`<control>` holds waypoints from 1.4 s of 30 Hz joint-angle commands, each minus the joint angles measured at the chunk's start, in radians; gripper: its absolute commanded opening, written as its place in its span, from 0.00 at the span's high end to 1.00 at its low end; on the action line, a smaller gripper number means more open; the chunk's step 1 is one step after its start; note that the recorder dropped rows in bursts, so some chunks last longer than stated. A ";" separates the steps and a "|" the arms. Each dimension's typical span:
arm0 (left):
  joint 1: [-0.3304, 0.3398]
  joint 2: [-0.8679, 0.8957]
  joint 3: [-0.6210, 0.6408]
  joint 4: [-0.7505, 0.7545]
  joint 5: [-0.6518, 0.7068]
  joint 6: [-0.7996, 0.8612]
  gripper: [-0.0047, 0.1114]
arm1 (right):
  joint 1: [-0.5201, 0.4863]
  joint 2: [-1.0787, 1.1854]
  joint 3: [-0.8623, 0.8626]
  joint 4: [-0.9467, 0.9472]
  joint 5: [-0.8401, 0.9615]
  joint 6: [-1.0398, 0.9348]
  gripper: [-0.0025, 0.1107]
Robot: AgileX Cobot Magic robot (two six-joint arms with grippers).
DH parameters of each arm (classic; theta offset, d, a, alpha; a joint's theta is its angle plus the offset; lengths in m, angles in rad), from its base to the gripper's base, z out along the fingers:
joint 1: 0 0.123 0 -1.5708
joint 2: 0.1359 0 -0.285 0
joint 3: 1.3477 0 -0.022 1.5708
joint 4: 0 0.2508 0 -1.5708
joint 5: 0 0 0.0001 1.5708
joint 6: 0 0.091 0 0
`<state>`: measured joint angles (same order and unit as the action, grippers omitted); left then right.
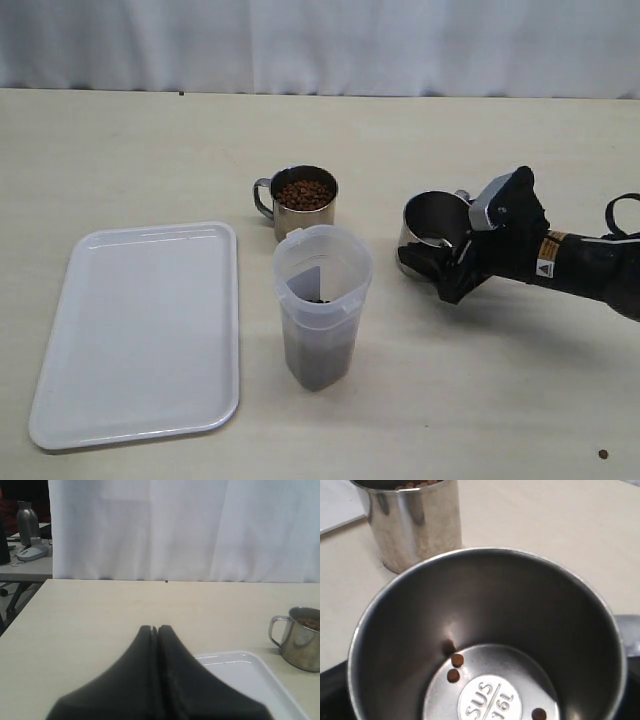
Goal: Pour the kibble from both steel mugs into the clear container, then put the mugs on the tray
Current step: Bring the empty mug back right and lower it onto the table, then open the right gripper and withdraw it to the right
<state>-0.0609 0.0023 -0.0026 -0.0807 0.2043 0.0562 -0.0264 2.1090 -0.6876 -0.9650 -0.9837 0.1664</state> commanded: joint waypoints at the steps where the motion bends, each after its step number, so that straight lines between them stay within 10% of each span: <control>1: -0.007 -0.002 0.003 0.001 -0.009 0.001 0.96 | -0.007 -0.046 0.002 0.011 0.055 0.024 0.19; 3: -0.007 -0.002 0.003 0.001 -0.009 0.001 0.96 | -0.007 -0.078 0.004 0.006 0.102 0.130 0.01; 17: -0.007 -0.002 0.003 0.001 -0.009 0.001 0.96 | -0.007 -0.538 0.069 -0.511 0.538 1.029 0.03; 21: -0.007 -0.002 0.003 0.001 -0.009 0.001 0.96 | -0.007 -0.759 0.178 -0.433 0.618 1.040 0.25; 27: -0.007 -0.002 0.003 0.001 -0.009 0.001 0.96 | -0.007 -1.124 0.401 -0.400 0.662 0.998 0.93; 42: -0.007 -0.002 0.003 0.001 -0.009 0.001 0.96 | -0.007 -1.858 0.671 -0.354 0.665 1.000 0.94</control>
<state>-0.0609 0.0023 -0.0026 -0.0807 0.2043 0.0562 -0.0264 0.3243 -0.0259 -1.3265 -0.3220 1.1705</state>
